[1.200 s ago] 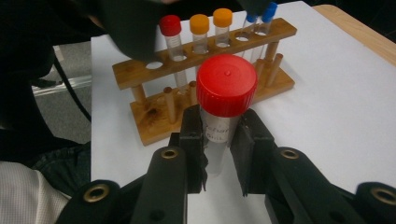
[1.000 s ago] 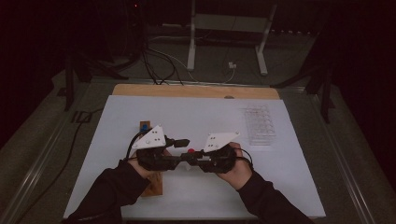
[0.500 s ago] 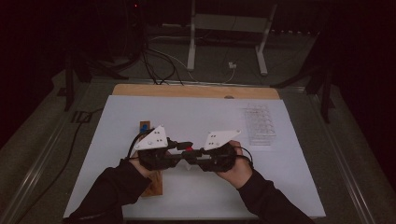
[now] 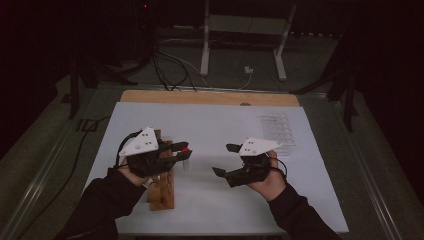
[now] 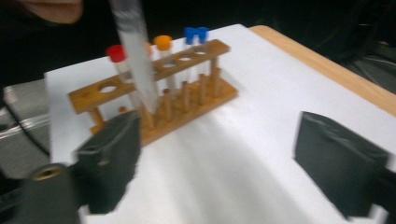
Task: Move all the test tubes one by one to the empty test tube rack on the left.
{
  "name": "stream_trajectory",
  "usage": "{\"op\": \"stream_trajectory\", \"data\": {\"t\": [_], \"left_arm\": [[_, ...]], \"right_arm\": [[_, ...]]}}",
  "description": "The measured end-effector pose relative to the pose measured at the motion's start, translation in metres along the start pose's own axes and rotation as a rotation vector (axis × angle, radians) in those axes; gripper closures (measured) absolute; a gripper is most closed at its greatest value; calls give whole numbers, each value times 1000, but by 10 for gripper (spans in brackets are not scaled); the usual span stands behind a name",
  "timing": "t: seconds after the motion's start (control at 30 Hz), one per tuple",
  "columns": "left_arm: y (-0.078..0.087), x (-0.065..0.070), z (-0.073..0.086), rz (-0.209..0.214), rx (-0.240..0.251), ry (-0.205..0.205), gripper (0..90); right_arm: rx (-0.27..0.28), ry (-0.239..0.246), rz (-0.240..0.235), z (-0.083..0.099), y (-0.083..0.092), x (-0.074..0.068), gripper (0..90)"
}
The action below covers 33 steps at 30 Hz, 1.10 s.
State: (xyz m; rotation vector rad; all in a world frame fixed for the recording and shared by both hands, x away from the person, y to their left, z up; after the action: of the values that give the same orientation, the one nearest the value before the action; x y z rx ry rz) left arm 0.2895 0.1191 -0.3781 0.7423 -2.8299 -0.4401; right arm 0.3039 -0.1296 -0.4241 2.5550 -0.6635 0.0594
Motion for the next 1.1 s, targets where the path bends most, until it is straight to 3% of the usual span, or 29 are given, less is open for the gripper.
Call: {"op": "stream_trajectory", "data": {"t": [0.07,0.13,0.4,0.8,1.1], "left_arm": [[7,-2,0,-15,5,2,719],[14,-4,1,-29,4,3,719],[37,-11,12,-88,-11,26,719],[69,-10,35,-138,6,66,719],[74,-13,60,-138,14,115,719]], "right_arm": [[1,-16,4,5,3,3,9],[8,-27,4,9,7,6,0],[24,-77,24,19,16,12,0],[11,-92,52,27,19,18,0],[1,-93,58,29,20,19,0]]}}
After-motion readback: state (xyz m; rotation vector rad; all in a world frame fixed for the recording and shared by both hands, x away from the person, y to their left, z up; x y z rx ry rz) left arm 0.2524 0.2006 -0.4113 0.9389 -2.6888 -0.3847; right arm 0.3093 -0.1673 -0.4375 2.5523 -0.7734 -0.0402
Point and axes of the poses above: each handheld gripper's, and its own axes: y roughly backward along the jaws, z roughly out of its underside, x roughly to its right, the point moved 4 cm from there along -y, roughly forward along the jaws, and after that the axes turned 9 degrees about y, right-handed, at the moved point
